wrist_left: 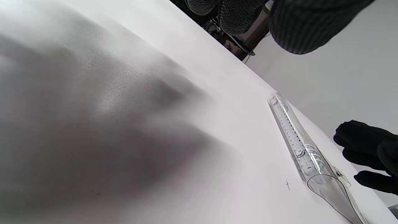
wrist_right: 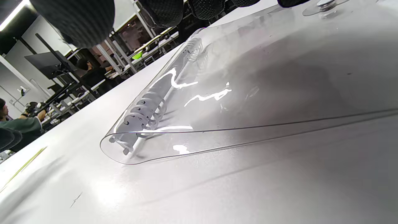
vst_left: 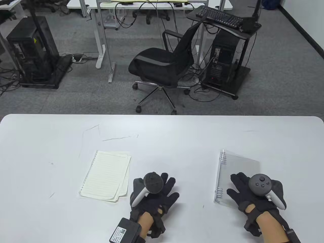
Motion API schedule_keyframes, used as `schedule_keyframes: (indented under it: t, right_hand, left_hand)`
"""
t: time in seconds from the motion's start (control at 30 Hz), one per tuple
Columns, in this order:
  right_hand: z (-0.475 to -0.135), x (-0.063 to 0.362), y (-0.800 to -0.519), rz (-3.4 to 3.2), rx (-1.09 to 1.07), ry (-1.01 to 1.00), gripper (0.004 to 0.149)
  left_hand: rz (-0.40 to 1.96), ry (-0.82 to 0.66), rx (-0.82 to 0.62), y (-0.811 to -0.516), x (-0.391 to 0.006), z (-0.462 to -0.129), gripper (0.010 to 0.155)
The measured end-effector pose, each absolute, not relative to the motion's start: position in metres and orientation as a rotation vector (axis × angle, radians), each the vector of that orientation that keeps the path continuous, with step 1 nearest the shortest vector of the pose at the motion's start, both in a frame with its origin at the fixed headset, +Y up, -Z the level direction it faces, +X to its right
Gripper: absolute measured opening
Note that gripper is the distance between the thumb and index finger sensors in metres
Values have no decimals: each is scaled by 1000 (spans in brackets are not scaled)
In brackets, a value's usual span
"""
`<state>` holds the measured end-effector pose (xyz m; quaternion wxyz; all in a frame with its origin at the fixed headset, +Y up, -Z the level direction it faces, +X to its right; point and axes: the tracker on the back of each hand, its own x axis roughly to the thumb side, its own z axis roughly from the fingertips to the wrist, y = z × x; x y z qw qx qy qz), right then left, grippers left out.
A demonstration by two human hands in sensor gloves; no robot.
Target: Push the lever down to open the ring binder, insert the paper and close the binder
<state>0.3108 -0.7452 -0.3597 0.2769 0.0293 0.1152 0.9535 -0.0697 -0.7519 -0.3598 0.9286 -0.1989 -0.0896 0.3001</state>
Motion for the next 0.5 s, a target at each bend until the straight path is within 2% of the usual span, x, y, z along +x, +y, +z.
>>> schedule_keyframes:
  t: [0.33,0.5]
  right_hand:
    - [-362,317,-749,2573,25,296,75]
    - [-368,333,-752,2593,-46,275,74]
  left_hand:
    - [632,-187,-408,-750,-71,-360,69]
    - [643,-183,-414,-751,-73,-361,68]
